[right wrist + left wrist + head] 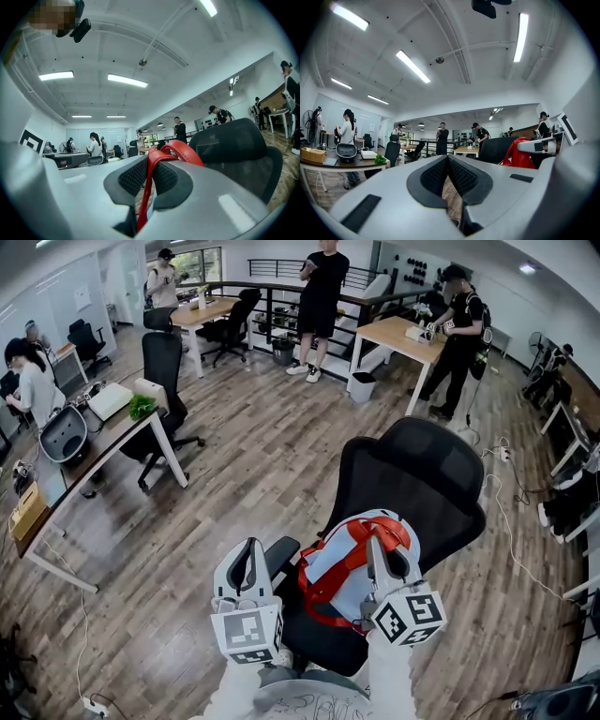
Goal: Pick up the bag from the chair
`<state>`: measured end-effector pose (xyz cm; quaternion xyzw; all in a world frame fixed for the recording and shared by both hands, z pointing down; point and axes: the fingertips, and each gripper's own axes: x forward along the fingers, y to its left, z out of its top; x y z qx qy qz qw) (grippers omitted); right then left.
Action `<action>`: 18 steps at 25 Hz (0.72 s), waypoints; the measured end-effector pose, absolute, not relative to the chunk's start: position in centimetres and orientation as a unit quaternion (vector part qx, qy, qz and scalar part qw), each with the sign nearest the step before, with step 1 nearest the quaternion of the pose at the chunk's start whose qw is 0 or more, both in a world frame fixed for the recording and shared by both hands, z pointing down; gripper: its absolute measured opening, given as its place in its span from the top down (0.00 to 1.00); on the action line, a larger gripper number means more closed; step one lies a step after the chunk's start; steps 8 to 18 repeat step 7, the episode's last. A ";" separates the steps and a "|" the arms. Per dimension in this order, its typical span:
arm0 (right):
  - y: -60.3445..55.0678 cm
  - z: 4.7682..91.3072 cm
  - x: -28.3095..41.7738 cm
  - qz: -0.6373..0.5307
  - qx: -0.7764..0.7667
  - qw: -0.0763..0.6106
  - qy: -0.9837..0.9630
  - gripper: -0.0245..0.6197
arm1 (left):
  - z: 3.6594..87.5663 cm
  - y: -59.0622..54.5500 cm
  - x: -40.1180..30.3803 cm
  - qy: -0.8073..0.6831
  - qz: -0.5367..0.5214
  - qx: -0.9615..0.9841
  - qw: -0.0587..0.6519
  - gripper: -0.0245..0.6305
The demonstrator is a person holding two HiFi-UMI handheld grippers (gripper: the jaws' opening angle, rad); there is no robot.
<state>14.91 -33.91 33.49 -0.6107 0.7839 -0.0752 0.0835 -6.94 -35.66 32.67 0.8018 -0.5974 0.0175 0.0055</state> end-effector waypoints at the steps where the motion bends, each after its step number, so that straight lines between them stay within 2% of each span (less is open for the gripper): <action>1: -33.9 33.4 14.9 -0.075 -0.611 0.083 0.784 0.92 | 32.6 -35.7 -6.9 -0.597 0.017 0.802 0.005 0.95; 18: -34.5 33.5 15.0 -0.076 -0.612 0.080 0.783 0.92 | 32.5 -36.3 -6.8 -0.596 0.019 0.803 0.002 0.95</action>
